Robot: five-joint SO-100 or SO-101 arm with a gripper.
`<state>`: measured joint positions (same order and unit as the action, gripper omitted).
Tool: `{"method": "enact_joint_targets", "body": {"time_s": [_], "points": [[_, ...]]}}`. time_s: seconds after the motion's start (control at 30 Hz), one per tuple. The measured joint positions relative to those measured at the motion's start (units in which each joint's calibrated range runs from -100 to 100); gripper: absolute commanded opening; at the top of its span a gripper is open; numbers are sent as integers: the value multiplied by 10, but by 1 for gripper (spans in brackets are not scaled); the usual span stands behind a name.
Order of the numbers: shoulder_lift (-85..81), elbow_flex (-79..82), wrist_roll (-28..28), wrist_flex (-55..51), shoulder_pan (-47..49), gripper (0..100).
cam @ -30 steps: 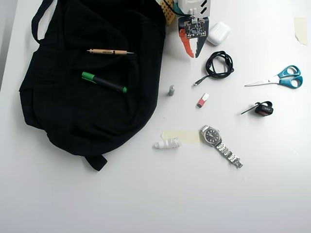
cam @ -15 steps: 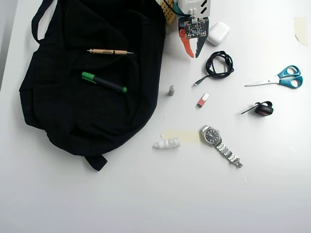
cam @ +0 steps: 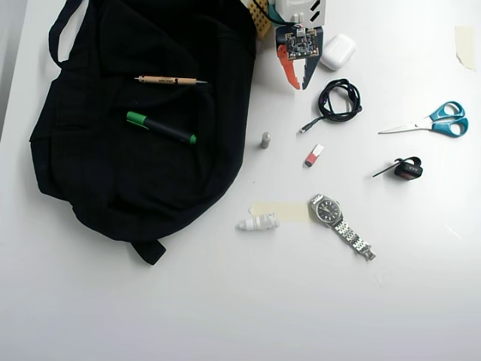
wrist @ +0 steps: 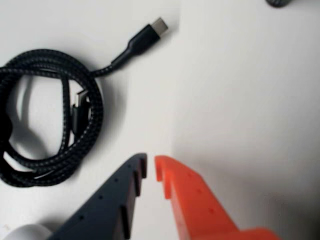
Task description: Put the usb stick into the black bag
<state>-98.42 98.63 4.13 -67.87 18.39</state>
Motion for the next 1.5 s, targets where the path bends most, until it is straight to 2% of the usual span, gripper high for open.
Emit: {"method": "enact_joint_targets", "body": {"time_s": [0.23,0.5,0.6,0.9,1.27,1.5], "points": [[0,0,0,23,0,2],[0,0,0,194,4,2],[0,0,0,219,4,2],[0,-4,0,228,3,2],[13,-56,-1,152,4,2],[197,-192,6,140,4,2]]}}
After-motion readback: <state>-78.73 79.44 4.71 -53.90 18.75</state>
